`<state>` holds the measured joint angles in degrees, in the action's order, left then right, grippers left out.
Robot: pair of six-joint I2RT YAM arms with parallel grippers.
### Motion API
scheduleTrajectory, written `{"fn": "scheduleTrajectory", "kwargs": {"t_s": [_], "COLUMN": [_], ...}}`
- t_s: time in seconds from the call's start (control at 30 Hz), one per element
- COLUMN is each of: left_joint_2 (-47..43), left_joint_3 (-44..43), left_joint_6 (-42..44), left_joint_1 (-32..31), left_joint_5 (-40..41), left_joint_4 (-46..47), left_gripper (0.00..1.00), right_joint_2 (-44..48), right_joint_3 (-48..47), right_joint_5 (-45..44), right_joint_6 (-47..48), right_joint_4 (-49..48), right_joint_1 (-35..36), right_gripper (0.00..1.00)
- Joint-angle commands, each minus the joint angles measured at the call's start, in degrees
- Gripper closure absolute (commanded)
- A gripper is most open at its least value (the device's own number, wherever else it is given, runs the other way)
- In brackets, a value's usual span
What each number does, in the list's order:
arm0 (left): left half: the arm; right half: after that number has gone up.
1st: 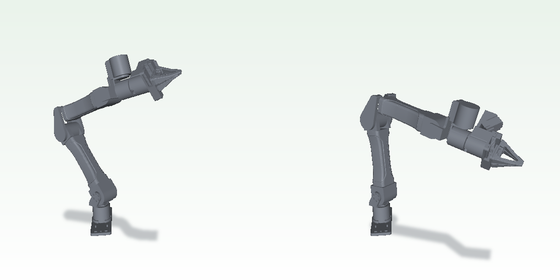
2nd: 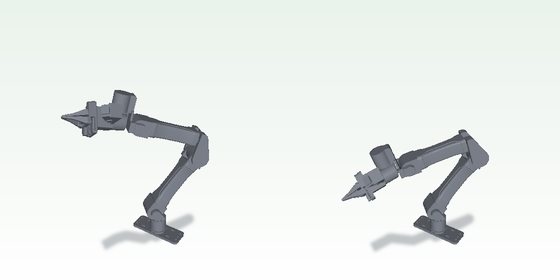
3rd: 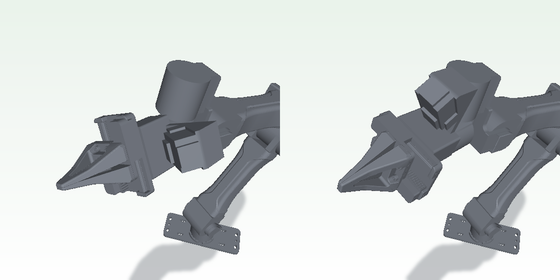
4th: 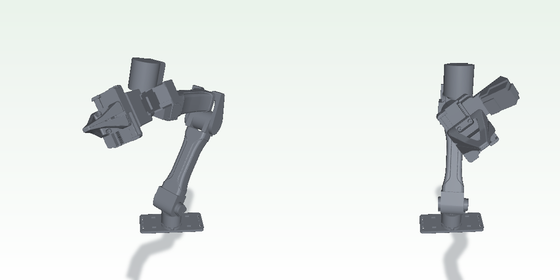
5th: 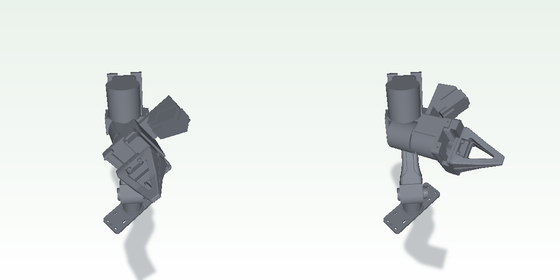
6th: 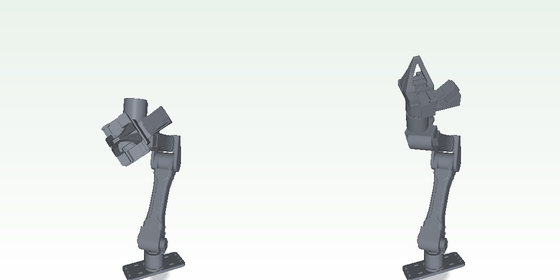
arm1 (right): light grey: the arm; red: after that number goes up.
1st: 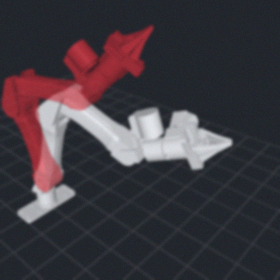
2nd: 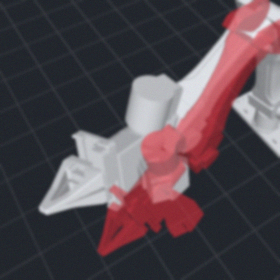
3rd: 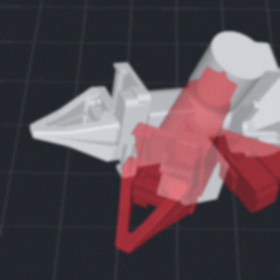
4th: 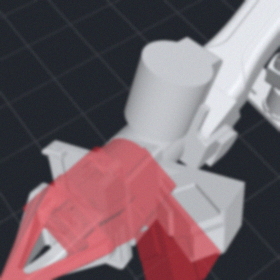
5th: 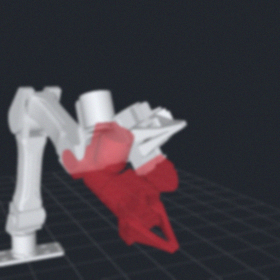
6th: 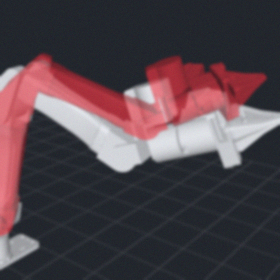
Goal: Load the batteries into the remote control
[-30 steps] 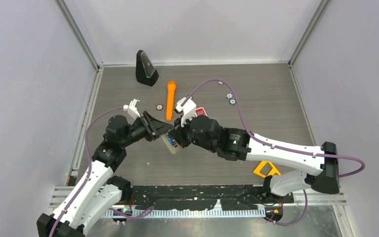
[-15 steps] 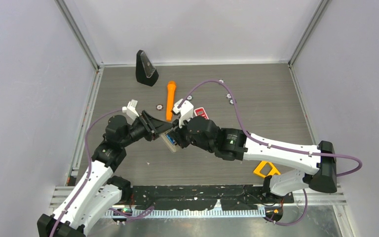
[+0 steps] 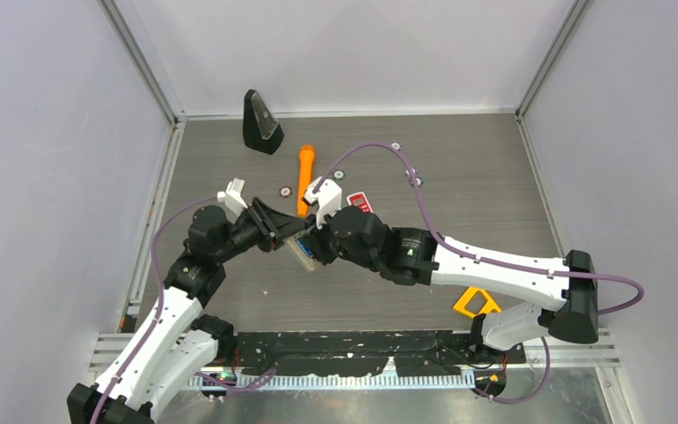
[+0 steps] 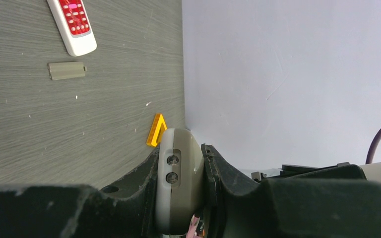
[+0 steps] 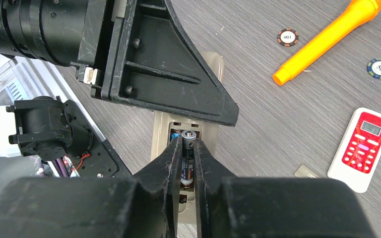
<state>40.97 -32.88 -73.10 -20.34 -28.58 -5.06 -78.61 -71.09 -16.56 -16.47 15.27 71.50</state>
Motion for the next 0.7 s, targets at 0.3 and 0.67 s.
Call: {"fn": "scheduleTrajectory", "kwargs": {"t_s": [0.3, 0.67], "left_joint_2": [-0.25, -0.53], "left_joint_3": [-1.43, -1.06], "left_joint_6": [-0.04, 1.95], "left_joint_1": [0.74, 0.83], "left_joint_5": [0.00, -0.14], "left_joint_4": [4.36, 4.70], "left_gripper": [1.00, 1.00], "right_joint_2": [0.48, 6.57], "right_joint_3": [-4.95, -5.72], "right_joint_5": [3.36, 0.45], "right_joint_6": [-1.80, -5.23], "right_joint_4": [3.50, 4.14], "right_joint_1": [0.48, 0.34], "right_gripper": [0.68, 0.21]}}
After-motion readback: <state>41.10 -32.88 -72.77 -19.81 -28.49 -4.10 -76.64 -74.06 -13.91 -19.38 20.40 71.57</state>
